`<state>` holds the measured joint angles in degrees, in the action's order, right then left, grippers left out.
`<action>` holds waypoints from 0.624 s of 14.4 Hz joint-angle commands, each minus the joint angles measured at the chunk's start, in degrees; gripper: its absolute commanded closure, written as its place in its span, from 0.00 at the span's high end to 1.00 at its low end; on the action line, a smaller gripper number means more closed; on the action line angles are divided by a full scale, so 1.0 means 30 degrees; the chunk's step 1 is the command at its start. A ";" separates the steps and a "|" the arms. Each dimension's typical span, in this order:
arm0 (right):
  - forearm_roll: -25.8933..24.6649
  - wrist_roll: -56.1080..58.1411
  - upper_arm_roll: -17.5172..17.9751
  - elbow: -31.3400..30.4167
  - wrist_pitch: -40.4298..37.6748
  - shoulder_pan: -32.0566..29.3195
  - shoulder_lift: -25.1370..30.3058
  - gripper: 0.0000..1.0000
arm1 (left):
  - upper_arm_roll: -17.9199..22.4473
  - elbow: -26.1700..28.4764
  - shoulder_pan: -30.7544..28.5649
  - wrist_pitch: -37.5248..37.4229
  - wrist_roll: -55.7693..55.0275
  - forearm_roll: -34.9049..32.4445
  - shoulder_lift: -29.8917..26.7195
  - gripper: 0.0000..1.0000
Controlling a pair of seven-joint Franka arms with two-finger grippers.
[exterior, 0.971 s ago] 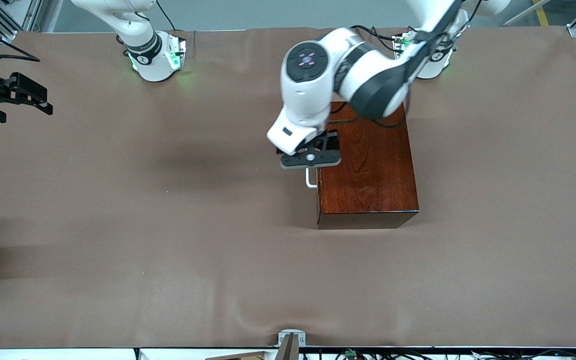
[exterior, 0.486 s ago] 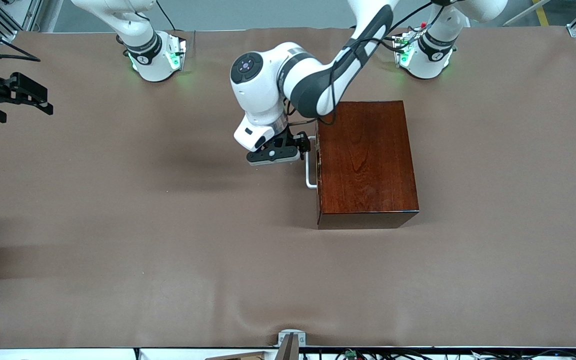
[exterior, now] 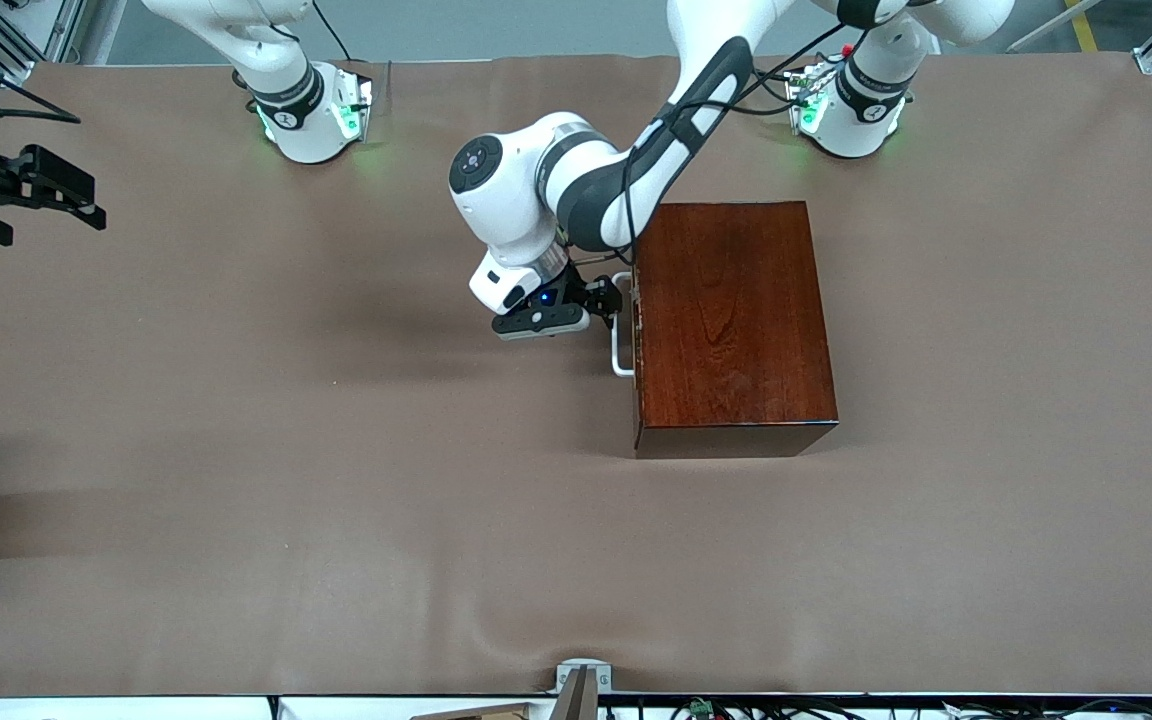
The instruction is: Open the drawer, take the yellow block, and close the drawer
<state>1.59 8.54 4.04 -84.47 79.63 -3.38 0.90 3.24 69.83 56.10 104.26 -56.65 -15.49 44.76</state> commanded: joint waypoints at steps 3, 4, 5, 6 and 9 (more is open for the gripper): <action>-0.0150 0.0199 0.0148 0.0178 -0.0176 -0.0193 -0.0036 1.00 | 0.0149 -0.0396 0.0286 -0.1618 0.0221 -0.1134 0.0257 1.00; -0.0150 0.0199 0.0148 0.0178 -0.0147 -0.0164 -0.0036 1.00 | 0.0149 -0.0395 0.0286 -0.1736 0.0367 -0.1136 0.0228 1.00; -0.0150 0.0170 0.0148 0.0178 -0.0147 -0.0193 -0.0036 1.00 | 0.0149 -0.0395 0.0286 -0.1737 0.0369 -0.1136 0.0257 1.00; -0.0150 0.0170 0.0148 0.0178 -0.0176 -0.0193 -0.0036 1.00 | 0.0120 -0.0395 0.0286 -0.1737 0.0369 -0.1136 0.0286 1.00; -0.0150 0.0170 0.0119 0.0178 -0.0176 -0.0222 -0.0036 1.00 | 0.0120 -0.0424 0.0286 -0.1592 0.0311 -0.1077 0.0637 1.00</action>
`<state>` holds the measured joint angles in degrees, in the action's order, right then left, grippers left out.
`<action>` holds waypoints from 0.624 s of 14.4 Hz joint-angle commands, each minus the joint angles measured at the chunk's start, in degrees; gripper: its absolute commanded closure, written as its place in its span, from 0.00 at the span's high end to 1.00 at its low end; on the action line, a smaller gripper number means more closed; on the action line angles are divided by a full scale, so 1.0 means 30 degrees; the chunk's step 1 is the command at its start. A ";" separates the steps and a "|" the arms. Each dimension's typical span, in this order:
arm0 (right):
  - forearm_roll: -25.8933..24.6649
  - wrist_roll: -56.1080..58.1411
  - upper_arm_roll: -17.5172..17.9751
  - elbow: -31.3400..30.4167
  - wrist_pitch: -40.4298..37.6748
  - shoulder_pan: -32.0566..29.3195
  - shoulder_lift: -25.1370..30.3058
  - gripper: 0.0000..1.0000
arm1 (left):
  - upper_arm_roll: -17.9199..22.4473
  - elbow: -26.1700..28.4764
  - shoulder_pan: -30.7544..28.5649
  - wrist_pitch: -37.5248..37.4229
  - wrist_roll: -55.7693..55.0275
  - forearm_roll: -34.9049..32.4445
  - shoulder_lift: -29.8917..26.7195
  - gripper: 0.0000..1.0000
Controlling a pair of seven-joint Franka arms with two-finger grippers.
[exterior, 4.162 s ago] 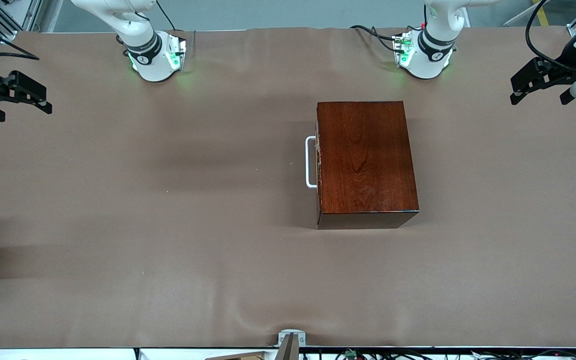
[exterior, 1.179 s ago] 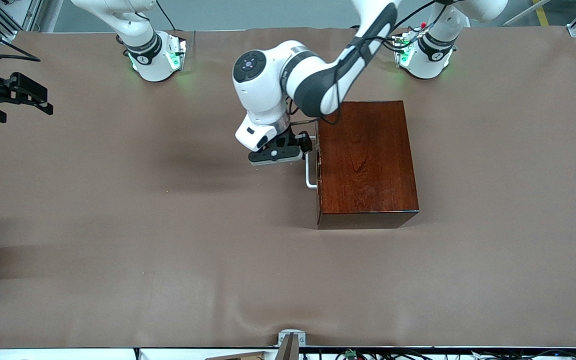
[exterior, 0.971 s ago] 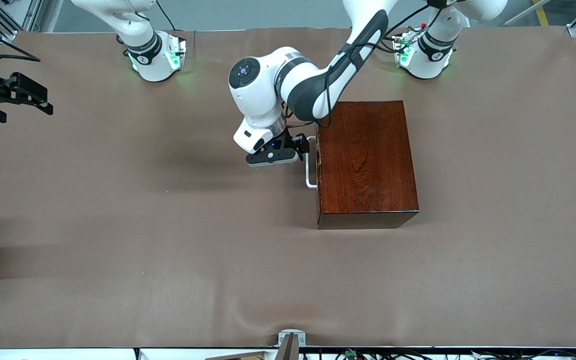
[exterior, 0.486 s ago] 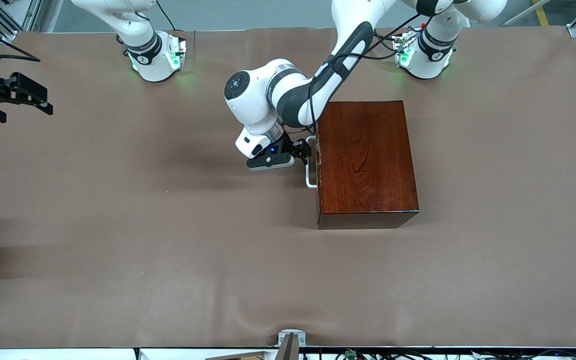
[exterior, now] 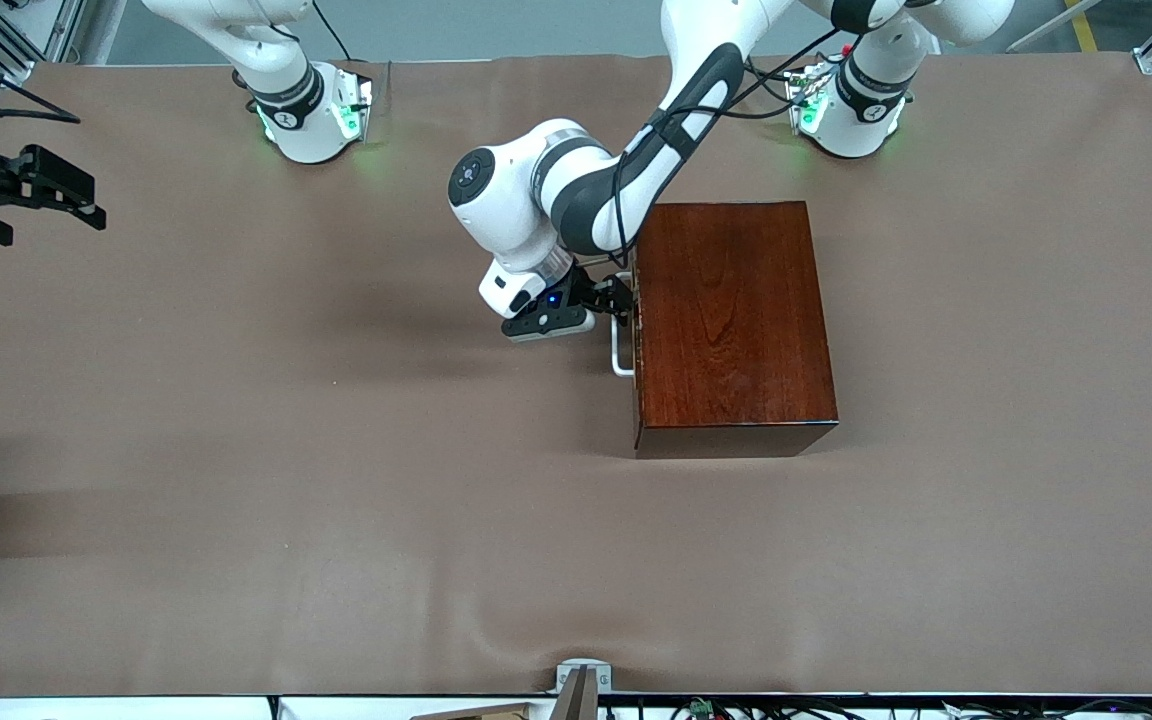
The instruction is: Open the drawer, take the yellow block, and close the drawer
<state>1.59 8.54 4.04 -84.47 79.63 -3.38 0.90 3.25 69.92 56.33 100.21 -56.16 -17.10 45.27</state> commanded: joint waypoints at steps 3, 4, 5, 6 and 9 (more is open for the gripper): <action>-0.0150 0.0141 0.0149 0.0178 -0.0175 -0.0193 -0.0036 1.00 | 0.0089 -0.0514 0.0209 0.0228 -0.0232 -0.0454 0.0641 1.00; -0.0150 0.0140 0.0149 0.0178 -0.0175 -0.0164 -0.0036 1.00 | 0.0089 -0.0543 0.0209 0.0492 -0.0495 -0.0425 0.0700 1.00; -0.0150 0.0140 0.0149 0.0178 -0.0175 -0.0192 -0.0036 1.00 | 0.0060 -0.0543 0.0209 0.0785 -0.0701 -0.0396 0.0730 1.00; -0.0150 0.0140 0.0149 0.0149 -0.0175 -0.0193 -0.0036 1.00 | 0.0060 -0.0543 0.0209 0.1048 -0.0906 -0.0366 0.0730 1.00; -0.0150 0.0140 0.0149 0.0149 -0.0175 -0.0222 -0.0036 1.00 | 0.0030 -0.0573 0.0209 0.1957 -0.1871 -0.0307 0.0963 1.00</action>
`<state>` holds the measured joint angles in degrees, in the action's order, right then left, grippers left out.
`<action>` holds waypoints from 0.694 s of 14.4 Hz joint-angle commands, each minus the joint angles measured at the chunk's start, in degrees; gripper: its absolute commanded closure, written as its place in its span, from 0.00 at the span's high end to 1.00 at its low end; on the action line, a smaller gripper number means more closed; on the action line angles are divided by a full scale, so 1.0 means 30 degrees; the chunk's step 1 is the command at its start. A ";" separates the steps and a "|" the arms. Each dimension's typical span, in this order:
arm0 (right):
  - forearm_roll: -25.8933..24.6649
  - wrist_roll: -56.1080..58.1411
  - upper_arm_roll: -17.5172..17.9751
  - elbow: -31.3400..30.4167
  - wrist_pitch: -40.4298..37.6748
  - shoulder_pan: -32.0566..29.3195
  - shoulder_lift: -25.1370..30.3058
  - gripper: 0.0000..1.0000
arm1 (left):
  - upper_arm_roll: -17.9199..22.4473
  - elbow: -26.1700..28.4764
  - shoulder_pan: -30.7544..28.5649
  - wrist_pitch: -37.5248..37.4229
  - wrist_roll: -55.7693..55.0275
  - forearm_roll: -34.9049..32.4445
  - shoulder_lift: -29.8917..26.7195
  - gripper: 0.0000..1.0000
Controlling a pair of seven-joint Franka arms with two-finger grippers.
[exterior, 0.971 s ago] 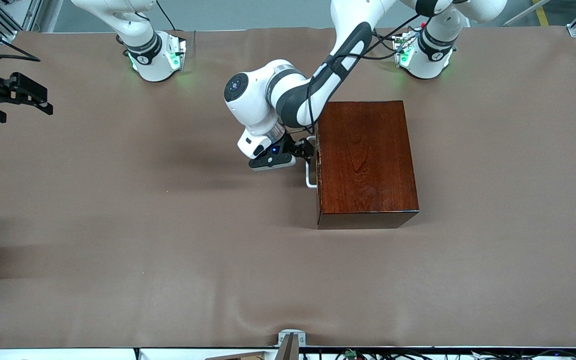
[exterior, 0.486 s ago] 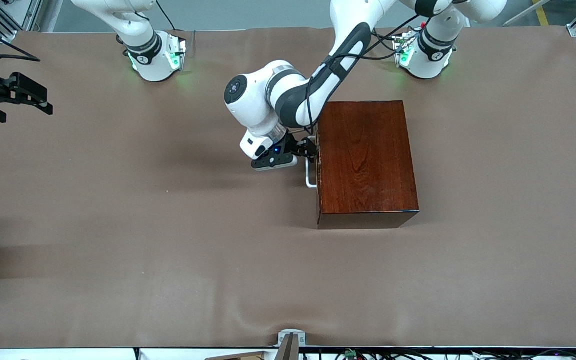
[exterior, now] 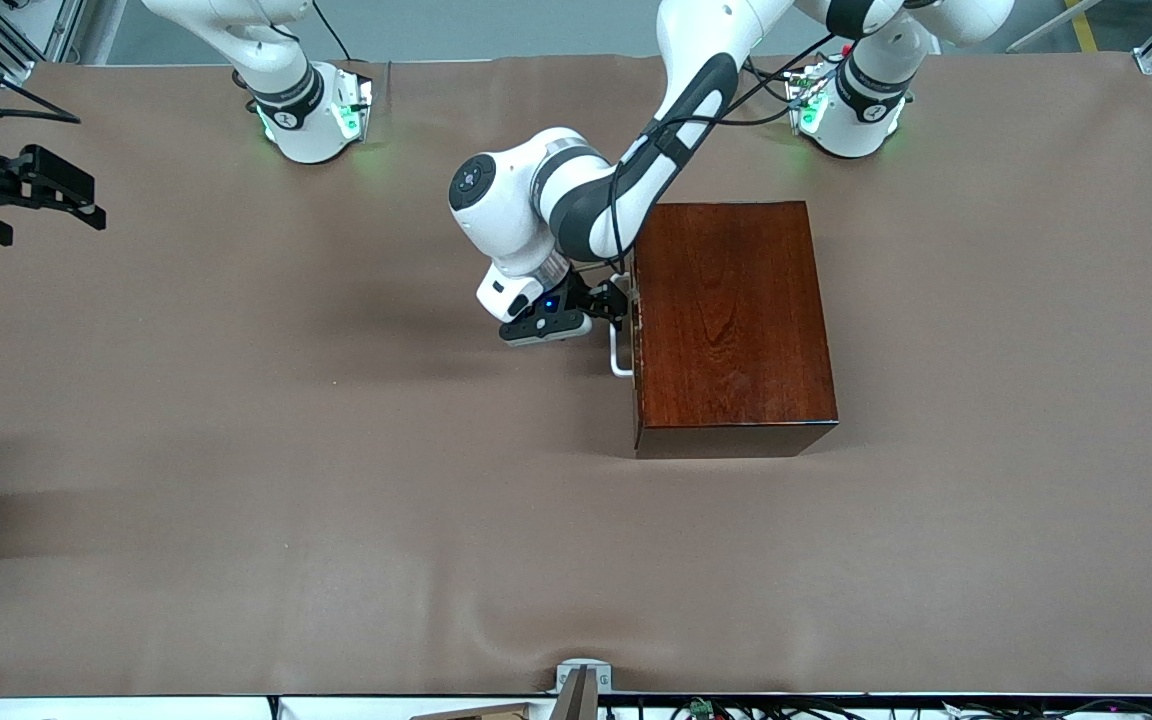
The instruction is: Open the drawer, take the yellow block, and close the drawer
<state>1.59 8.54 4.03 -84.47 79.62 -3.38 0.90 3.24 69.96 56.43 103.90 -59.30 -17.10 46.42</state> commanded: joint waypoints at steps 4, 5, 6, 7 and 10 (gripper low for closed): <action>-0.0150 0.0111 0.0151 0.0149 -0.0174 -0.0222 -0.0035 1.00 | -0.0084 -0.0643 0.0176 0.1982 -0.2321 -0.0277 0.0609 1.00; -0.0150 0.0111 0.0122 0.0149 -0.0174 -0.0222 -0.0035 1.00 | -0.0113 -0.0643 0.0176 0.2131 -0.2701 -0.0277 0.0609 1.00; -0.0150 0.0111 0.0122 0.0149 -0.0174 -0.0193 -0.0064 1.00 | -0.0258 -0.0672 0.0176 0.2162 -0.3024 -0.0161 0.0609 1.00; -0.0150 0.0111 0.0151 0.0149 -0.0174 -0.0192 -0.0036 1.00 | -0.0404 -0.0730 0.0176 0.2307 -0.3172 -0.0044 0.0580 1.00; -0.0150 0.0111 0.0122 0.0149 -0.0174 -0.0193 -0.0035 1.00 | -0.0406 -0.0789 0.0176 0.3446 -0.4167 0.0424 0.0609 1.00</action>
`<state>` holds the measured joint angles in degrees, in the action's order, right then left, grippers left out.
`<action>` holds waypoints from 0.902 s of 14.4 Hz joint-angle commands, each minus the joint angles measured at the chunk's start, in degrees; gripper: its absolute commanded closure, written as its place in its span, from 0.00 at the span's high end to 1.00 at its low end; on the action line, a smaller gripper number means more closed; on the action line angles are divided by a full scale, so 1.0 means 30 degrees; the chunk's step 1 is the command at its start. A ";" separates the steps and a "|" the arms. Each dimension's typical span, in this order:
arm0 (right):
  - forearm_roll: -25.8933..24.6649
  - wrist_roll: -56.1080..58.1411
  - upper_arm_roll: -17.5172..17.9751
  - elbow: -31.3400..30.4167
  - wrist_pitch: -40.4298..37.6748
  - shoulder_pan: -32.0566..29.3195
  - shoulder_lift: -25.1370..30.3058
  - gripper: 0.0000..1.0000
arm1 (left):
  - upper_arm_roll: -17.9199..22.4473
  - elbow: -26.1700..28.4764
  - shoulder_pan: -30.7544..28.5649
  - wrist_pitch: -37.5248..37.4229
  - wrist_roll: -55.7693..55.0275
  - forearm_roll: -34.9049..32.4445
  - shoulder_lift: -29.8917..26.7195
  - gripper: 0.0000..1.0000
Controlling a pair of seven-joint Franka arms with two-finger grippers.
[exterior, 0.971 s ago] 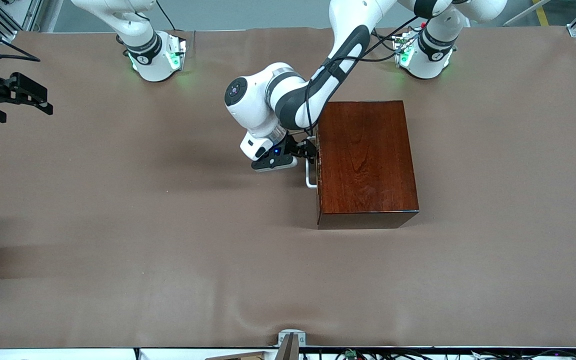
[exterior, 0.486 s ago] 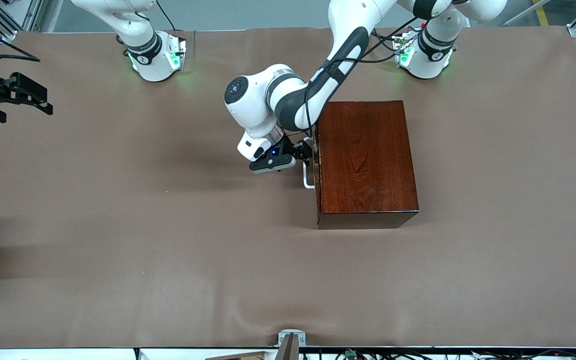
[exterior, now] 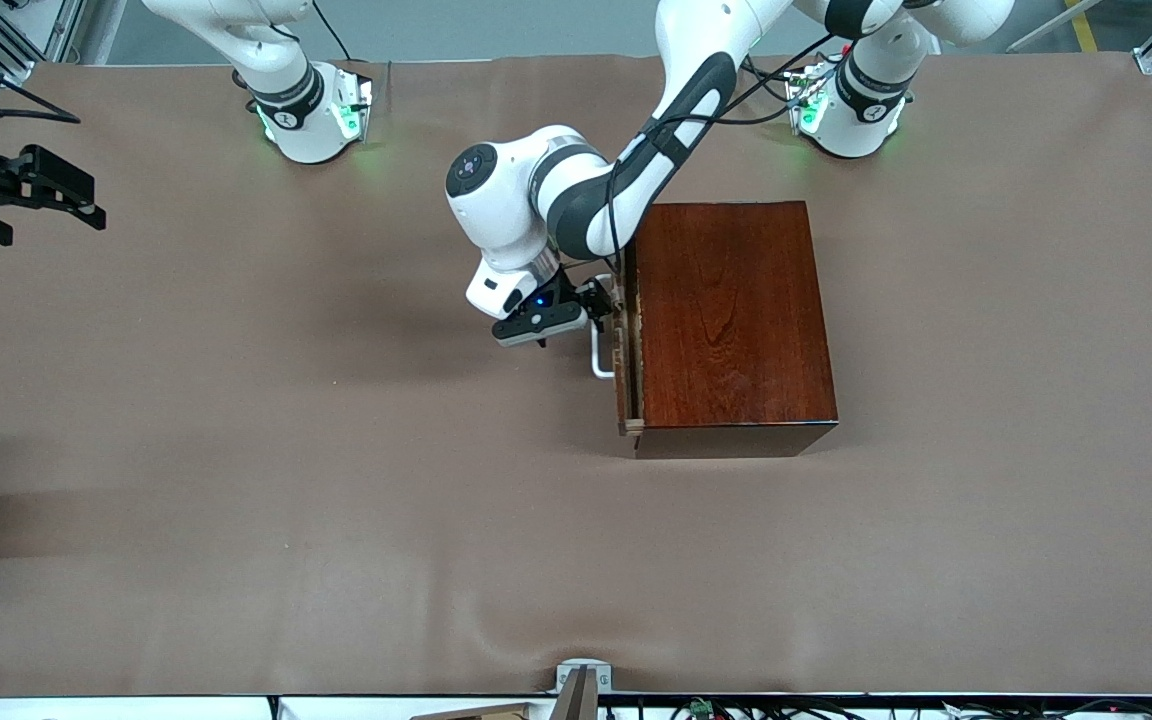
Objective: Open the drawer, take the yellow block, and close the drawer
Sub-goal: 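Pull the drawer out of the box with the left gripper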
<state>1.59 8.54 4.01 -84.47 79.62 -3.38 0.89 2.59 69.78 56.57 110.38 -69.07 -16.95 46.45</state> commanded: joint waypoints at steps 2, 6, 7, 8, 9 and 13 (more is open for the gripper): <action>-0.0150 0.0111 0.0128 0.0150 -0.0171 -0.0192 -0.0034 1.00 | -0.0190 -0.0730 0.0157 0.1993 -0.1408 0.0639 0.0601 1.00; -0.0150 0.0111 0.0157 0.0150 -0.0171 -0.0192 -0.0034 1.00 | -0.0541 -0.0730 0.0157 0.3399 -0.3136 0.0669 0.0660 1.00; -0.0150 0.0111 0.0157 0.0150 -0.0142 -0.0221 -0.0034 1.00 | -0.0658 -0.0730 0.0157 0.3693 -0.3430 0.0669 0.0718 1.00; -0.0150 0.0111 0.0157 0.0179 -0.0142 -0.0250 -0.0034 1.00 | -0.0775 -0.0759 0.0157 0.3841 -0.3578 0.0698 0.0748 1.00; -0.0150 0.0140 0.0157 0.0209 -0.0142 -0.0279 -0.0063 1.00 | -0.0776 -0.0759 0.0157 0.4191 -0.3753 0.0872 0.0835 1.00; -0.0004 0.0229 0.0128 0.0326 -0.0026 -0.0309 -0.0356 1.00 | -0.0806 -0.0789 0.0157 0.5801 -0.4515 0.1167 0.1011 1.00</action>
<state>1.59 8.54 3.96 -84.48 79.68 -3.40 0.68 1.47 70.14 56.68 120.83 -80.03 -15.49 46.61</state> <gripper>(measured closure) 0.000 0.000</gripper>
